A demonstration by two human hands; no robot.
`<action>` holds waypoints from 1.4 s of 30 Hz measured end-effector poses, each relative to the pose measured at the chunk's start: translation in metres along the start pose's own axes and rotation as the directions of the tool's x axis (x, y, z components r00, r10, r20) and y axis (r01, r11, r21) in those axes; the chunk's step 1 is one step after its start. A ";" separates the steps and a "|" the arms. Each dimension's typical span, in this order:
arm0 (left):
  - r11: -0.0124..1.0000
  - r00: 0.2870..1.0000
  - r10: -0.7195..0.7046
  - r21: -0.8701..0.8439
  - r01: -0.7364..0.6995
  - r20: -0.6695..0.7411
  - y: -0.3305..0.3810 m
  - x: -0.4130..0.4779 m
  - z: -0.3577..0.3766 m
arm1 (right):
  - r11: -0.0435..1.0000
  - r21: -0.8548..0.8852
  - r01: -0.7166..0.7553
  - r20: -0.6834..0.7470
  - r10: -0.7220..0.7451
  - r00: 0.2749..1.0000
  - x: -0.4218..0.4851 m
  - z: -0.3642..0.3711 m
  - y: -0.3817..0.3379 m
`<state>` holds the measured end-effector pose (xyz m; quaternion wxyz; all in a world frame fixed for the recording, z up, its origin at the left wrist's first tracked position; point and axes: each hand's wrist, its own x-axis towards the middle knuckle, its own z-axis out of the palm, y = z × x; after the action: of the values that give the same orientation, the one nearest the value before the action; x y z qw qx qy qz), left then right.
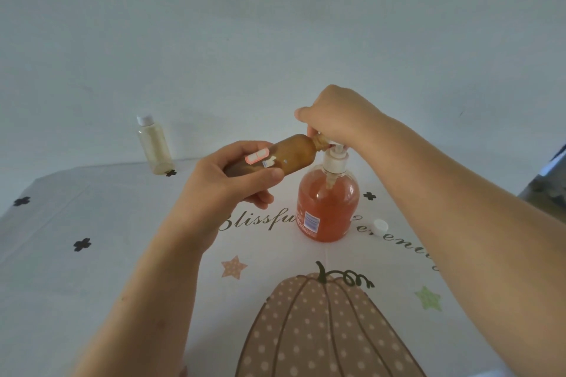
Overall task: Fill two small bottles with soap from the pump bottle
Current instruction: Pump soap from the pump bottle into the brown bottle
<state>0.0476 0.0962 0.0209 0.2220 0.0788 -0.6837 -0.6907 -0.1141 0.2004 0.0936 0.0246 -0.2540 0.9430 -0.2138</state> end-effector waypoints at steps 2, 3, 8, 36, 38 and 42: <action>1.000 1.000 -0.008 0.005 0.008 0.006 0.000 0.000 0.001 | 1.000 0.021 -0.010 0.017 0.010 1.000 0.001 0.001 0.000; 1.000 1.000 -0.014 0.004 0.014 0.009 0.000 -0.001 0.001 | 1.000 0.027 -0.013 0.016 0.012 1.000 0.001 0.001 0.000; 1.000 0.999 -0.023 0.004 0.023 0.029 -0.003 0.001 -0.003 | 0.999 0.042 -0.029 0.005 0.029 1.000 0.005 0.009 0.005; 0.999 0.999 -0.041 0.011 0.040 0.012 -0.004 0.002 -0.001 | 0.998 0.043 -0.051 0.017 0.050 0.999 0.006 0.012 0.007; 0.999 0.999 -0.046 0.011 0.046 0.011 -0.004 0.002 0.000 | 0.998 0.041 -0.044 0.008 0.044 0.999 0.006 0.013 0.008; 0.999 0.999 -0.041 0.023 0.040 0.019 -0.004 0.002 -0.001 | 0.999 0.038 -0.027 -0.011 0.028 1.000 0.004 0.012 0.007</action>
<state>0.0456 0.0944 0.0170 0.2003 0.0882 -0.6920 -0.6879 -0.1195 0.1994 0.0800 0.0270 -0.2392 0.9423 -0.2328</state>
